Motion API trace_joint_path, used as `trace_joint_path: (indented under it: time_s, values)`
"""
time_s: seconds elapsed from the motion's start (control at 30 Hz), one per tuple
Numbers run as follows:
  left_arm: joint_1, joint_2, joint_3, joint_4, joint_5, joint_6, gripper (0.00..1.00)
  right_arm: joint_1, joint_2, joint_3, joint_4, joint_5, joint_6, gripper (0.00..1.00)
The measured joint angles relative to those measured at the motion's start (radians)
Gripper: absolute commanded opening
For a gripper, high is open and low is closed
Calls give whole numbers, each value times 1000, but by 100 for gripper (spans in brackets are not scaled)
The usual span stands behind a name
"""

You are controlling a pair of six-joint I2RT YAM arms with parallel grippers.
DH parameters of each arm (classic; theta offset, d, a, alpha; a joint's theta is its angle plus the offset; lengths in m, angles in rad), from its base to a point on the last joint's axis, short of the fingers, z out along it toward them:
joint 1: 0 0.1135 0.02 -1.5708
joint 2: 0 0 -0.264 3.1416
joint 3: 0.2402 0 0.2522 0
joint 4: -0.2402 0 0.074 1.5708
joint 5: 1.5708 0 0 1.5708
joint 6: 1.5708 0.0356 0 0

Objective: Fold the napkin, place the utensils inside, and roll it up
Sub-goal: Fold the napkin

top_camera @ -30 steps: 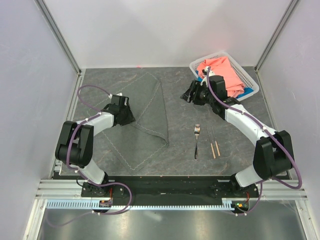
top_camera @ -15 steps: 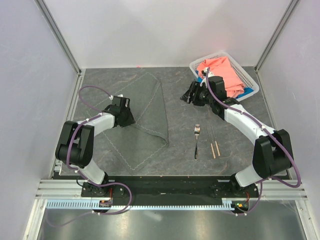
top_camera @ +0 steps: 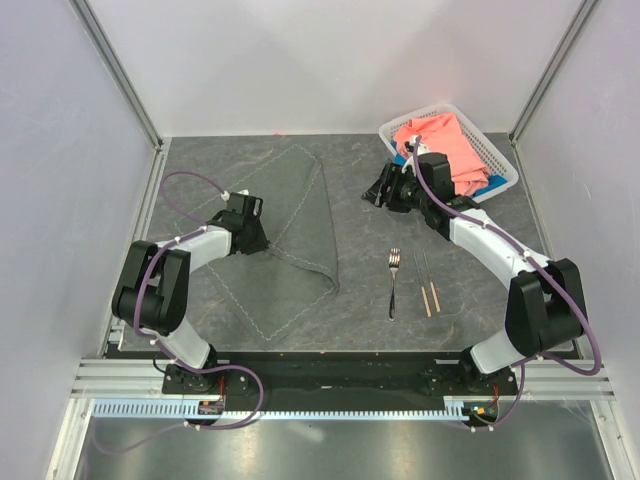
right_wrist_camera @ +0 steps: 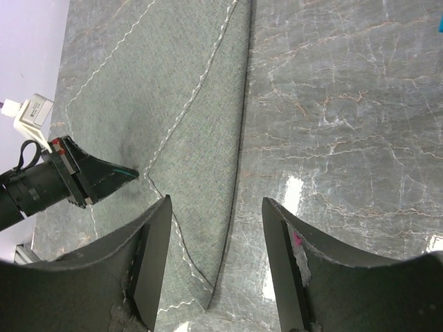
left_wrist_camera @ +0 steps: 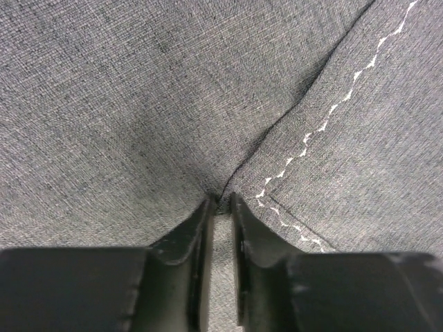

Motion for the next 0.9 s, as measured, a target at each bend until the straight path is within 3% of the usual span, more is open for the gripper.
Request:
trace_joint_path:
  time_s: [0.23,0.9]
  values:
    - [-2,2,0,0,5,0,6,-8,0,-15,0,0,0,64]
    - [-2,-85,15,-75,-8,7,4,-31,-23,-31,1,-11,-11,66]
